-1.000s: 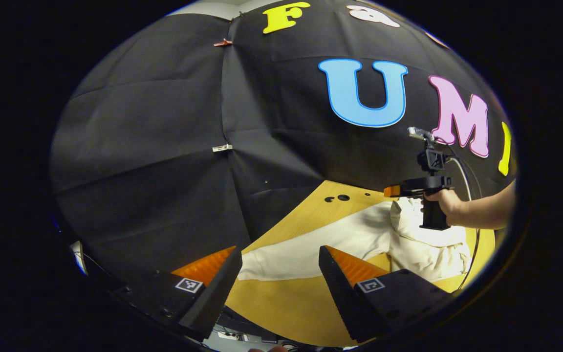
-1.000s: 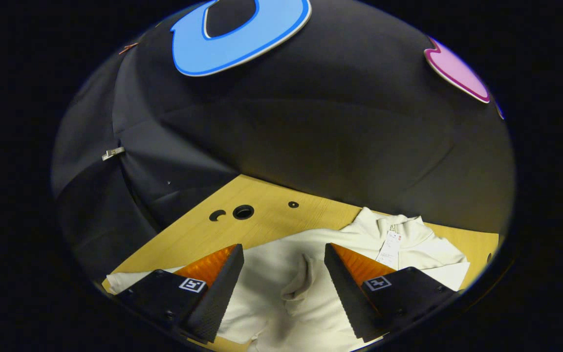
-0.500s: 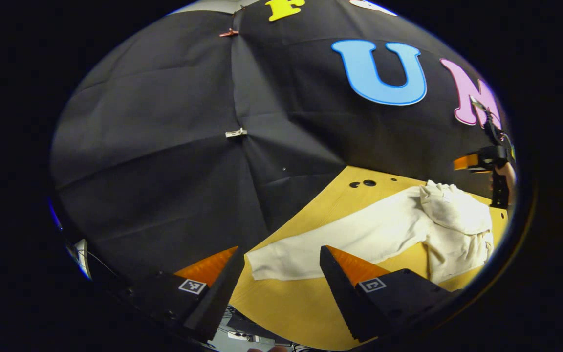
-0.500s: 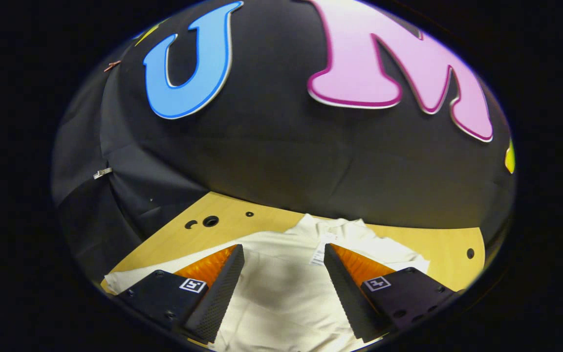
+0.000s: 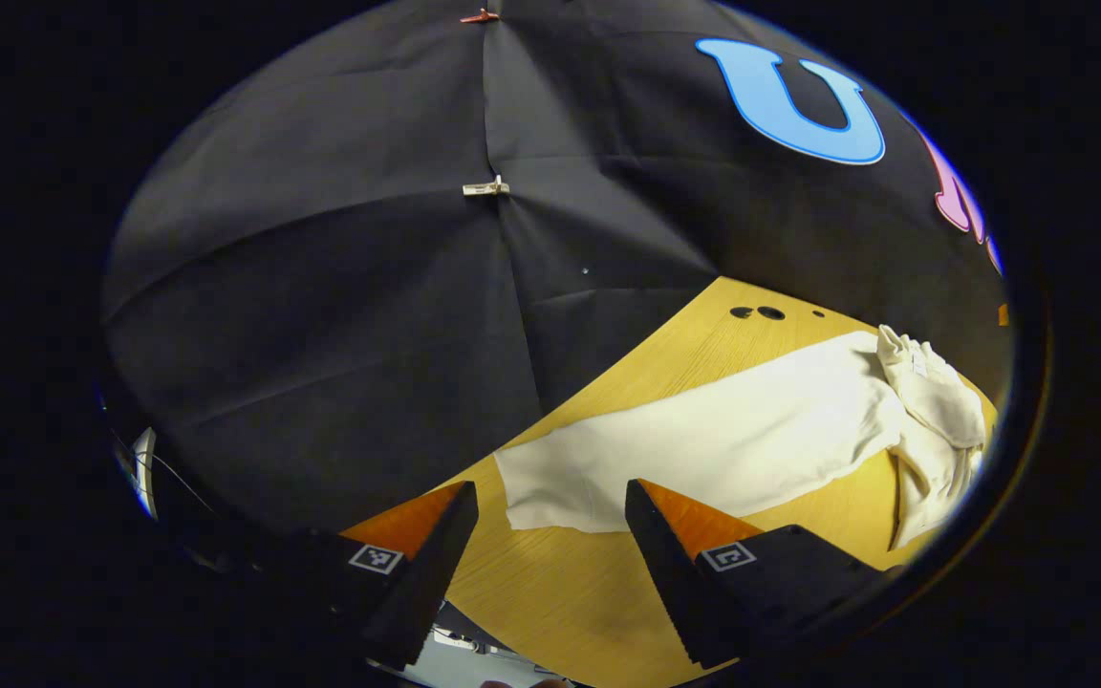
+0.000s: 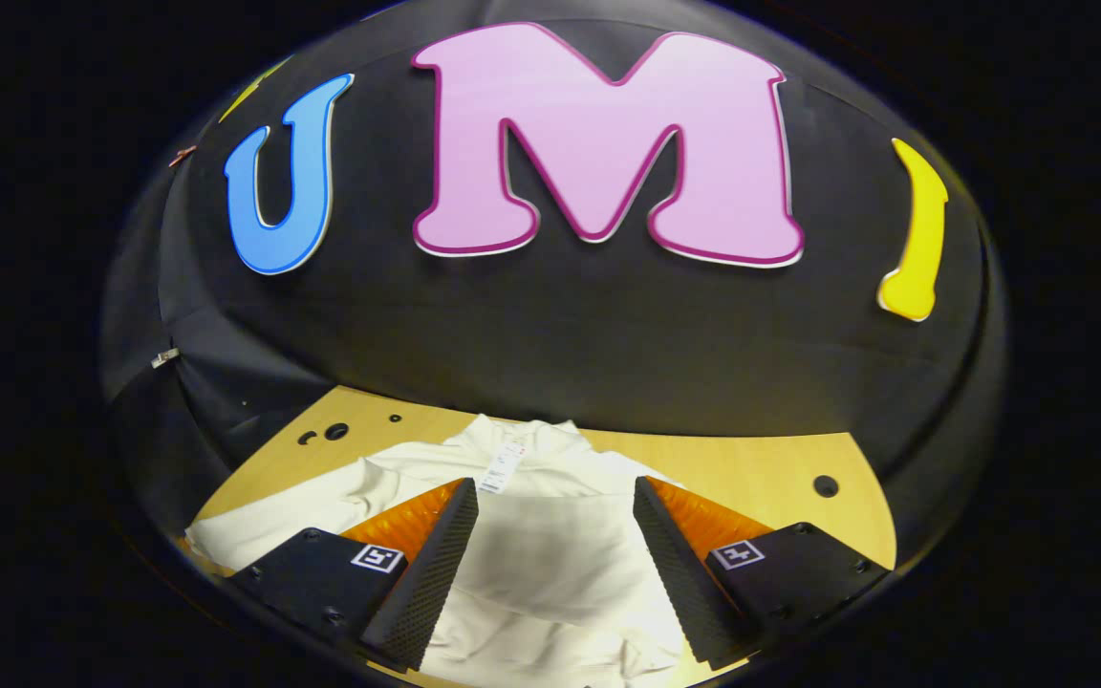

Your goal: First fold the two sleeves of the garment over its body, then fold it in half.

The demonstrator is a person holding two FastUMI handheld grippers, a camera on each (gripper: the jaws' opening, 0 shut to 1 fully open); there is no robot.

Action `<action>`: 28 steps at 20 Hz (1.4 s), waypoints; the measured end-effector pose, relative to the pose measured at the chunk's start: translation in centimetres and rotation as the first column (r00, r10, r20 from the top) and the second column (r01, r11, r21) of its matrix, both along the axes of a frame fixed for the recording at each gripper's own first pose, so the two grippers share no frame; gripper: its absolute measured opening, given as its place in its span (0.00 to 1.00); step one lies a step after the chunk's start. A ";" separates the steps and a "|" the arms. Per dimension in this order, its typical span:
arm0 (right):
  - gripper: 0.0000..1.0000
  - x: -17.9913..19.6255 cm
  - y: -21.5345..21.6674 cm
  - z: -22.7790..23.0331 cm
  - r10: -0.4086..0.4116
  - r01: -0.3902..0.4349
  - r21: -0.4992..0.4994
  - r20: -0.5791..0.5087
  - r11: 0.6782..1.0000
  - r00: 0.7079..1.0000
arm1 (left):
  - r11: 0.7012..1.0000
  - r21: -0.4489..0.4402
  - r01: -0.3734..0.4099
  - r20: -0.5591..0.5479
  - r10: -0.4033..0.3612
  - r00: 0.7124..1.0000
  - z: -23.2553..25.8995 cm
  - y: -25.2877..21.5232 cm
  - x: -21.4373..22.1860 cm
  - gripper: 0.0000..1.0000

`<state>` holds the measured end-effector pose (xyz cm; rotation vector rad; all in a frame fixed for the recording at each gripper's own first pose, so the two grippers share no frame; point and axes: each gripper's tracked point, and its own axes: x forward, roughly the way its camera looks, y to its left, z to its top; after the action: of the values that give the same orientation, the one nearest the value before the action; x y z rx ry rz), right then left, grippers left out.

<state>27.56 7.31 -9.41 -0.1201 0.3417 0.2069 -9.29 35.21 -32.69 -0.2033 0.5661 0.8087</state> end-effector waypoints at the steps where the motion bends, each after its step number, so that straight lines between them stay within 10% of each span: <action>1: 1.00 -0.6 -1.3 0.2 -0.011 0.011 -0.015 -0.001 1.000 1.000 | 1.000 -0.008 0.000 -0.006 0.000 1.000 -0.7 0.2 0.2 0.96; 16: 0.98 -12.0 -21.4 2.3 -0.315 0.316 0.057 -0.024 0.947 0.949 | 0.993 -0.118 -0.017 -0.013 0.016 1.000 -6.1 1.2 3.0 1.00; 18: 0.98 -13.6 -22.3 1.0 -0.331 0.334 0.054 -0.057 0.941 0.942 | 0.995 -0.102 0.021 -0.003 -0.021 1.000 -6.1 0.9 4.1 0.91; 24: 0.98 -14.7 -24.3 0.6 -0.345 0.347 0.020 -0.061 0.938 0.937 | 0.993 -0.077 0.091 0.020 -0.089 0.996 -5.9 0.5 7.2 0.23; 28: 0.98 -15.2 -25.0 0.3 -0.347 0.350 0.031 -0.068 0.936 0.935 | 0.995 -0.084 0.061 0.032 -0.059 0.998 -5.4 0.4 8.0 0.07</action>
<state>12.38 -17.66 -9.14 -0.0094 0.4143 -0.1347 -1.32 35.59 -38.13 -0.2750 0.5770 0.7230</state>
